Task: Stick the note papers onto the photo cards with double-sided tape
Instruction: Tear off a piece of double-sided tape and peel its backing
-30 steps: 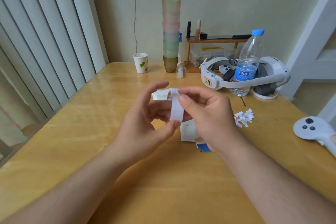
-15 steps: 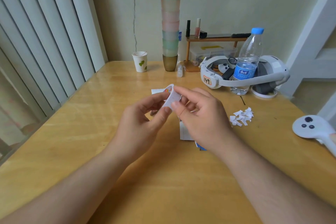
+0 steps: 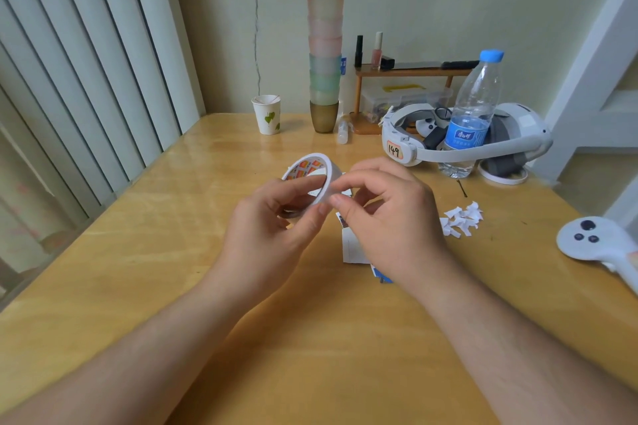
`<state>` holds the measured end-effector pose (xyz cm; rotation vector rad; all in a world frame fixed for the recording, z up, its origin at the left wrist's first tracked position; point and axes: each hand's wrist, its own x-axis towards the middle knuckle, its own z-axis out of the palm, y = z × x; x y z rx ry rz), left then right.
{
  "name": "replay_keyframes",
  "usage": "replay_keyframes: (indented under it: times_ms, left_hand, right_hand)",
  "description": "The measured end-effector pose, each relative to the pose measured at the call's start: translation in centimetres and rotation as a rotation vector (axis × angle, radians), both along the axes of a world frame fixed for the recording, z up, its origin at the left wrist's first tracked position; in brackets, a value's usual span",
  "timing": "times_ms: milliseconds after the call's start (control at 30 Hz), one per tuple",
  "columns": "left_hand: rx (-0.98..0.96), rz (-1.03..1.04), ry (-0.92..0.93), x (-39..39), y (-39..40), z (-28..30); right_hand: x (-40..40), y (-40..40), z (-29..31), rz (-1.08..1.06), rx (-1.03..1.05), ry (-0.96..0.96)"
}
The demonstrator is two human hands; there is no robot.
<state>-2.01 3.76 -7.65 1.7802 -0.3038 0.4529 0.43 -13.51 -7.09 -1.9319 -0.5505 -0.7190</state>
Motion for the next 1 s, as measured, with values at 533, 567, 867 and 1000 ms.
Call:
replay_keyframes:
  times_ms: [533,567,867,1000]
  left_hand:
    - [0.121,0.066,-0.137,0.2,0.21,-0.4]
    - [0.129,0.075,-0.14,0.17,0.23,-0.37]
    - [0.243,0.169,-0.187,-0.16,0.23,0.15]
    - [0.292,0.182,-0.221,-0.08,0.43,0.39]
  right_hand:
    - [-0.55,0.19,0.37,-0.035,-0.095,-0.102]
    - [-0.55,0.29,0.39,-0.046,-0.117,-0.13]
    - [-0.67,0.29,0.28,-0.037,-0.249,-0.184]
    - [-0.81,0.11,0.35,-0.005,-0.268,-0.147]
